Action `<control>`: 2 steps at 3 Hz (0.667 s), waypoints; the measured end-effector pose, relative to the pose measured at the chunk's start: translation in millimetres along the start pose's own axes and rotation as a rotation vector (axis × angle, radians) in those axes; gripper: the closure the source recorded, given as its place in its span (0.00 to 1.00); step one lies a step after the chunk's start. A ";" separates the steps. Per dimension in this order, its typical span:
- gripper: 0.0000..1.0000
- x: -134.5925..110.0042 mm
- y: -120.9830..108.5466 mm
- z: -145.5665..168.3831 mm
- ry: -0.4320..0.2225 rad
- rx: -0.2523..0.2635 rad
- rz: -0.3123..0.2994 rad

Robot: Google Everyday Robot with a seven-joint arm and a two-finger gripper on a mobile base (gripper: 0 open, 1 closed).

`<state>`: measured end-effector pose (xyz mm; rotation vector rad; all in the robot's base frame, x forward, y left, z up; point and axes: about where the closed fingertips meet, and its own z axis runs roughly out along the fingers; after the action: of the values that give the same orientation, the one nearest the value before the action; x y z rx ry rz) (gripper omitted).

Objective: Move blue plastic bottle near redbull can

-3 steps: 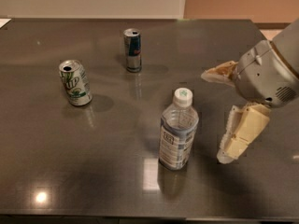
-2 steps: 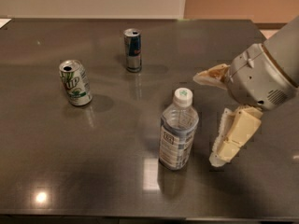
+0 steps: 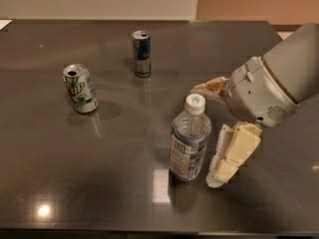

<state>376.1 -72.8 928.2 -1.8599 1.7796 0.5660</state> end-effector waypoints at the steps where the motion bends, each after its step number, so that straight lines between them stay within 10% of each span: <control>1: 0.18 -7.9 3.0 5.9 -0.018 -0.006 -0.003; 2: 0.41 -12.8 5.5 7.2 -0.033 -0.011 -0.005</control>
Offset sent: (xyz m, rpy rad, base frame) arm -0.0072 0.0177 0.0001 0.0531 0.0215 0.0172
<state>370.2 -58.4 930.0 -1.8507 1.7541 0.6018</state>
